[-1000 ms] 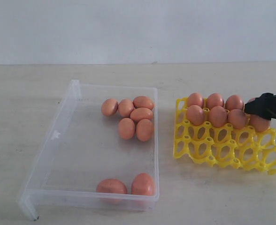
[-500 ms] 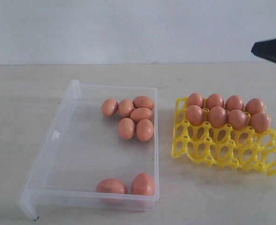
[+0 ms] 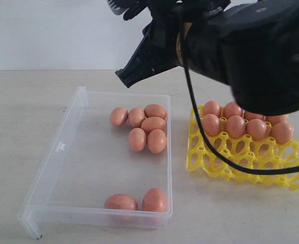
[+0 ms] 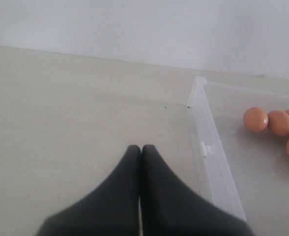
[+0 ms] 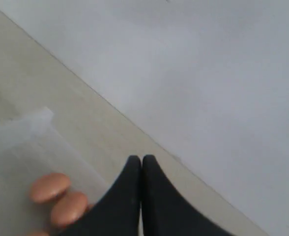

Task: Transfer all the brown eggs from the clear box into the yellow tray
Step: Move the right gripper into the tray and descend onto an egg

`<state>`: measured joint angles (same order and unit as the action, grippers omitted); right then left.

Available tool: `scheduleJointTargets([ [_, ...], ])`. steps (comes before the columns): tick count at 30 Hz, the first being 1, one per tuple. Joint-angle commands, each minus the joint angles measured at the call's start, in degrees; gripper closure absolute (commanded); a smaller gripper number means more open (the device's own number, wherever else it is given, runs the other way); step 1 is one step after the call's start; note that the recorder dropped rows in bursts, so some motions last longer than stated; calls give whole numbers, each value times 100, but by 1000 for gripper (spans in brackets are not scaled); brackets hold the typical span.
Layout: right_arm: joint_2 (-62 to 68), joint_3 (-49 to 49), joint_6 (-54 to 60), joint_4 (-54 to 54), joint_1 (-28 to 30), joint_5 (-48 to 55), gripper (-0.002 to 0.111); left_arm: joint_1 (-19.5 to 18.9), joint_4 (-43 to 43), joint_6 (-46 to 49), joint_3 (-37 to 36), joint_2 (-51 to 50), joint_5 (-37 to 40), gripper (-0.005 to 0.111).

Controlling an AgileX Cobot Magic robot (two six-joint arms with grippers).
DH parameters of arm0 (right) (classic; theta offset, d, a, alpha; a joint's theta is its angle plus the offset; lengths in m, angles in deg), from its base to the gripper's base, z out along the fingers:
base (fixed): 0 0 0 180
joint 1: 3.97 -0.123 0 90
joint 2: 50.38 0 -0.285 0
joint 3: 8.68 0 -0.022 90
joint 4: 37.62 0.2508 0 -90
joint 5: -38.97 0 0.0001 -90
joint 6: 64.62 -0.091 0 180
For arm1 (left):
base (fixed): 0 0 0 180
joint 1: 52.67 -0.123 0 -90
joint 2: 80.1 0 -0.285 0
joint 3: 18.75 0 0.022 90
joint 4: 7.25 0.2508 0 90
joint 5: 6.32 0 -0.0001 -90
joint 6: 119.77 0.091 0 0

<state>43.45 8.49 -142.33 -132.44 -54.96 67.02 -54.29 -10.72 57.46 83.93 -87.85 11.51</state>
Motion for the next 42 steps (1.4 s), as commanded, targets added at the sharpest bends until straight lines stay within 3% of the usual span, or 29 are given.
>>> scheduleJointTargets([
  [1,978,-1317,4528,5378,225,1760,108,31,-13,-3,10,-4,-35,111],
  [3,1697,-2477,6553,7740,556,3209,108,31,-13,-3,10,-4,-35,111],
  [4,1957,-2919,6877,8305,587,3480,108,31,-13,-3,10,-4,-47,111],
  [8,2599,-4023,7227,9163,573,3255,108,31,-13,-3,10,-4,-47,111],
  [19,3279,-4398,7534,9156,584,3556,108,31,-13,-3,10,-4,-35,111],
  [35,3630,-4398,7772,9141,584,3191,107,9,-13,-3,10,-4,-45,111],
  [39,3639,-4398,7838,9141,584,3145,87,9,-13,-3,10,-4,-45,111],
  [42,3639,-4398,7827,9141,584,3089,59,9,-13,-3,10,-4,-45,111],
])
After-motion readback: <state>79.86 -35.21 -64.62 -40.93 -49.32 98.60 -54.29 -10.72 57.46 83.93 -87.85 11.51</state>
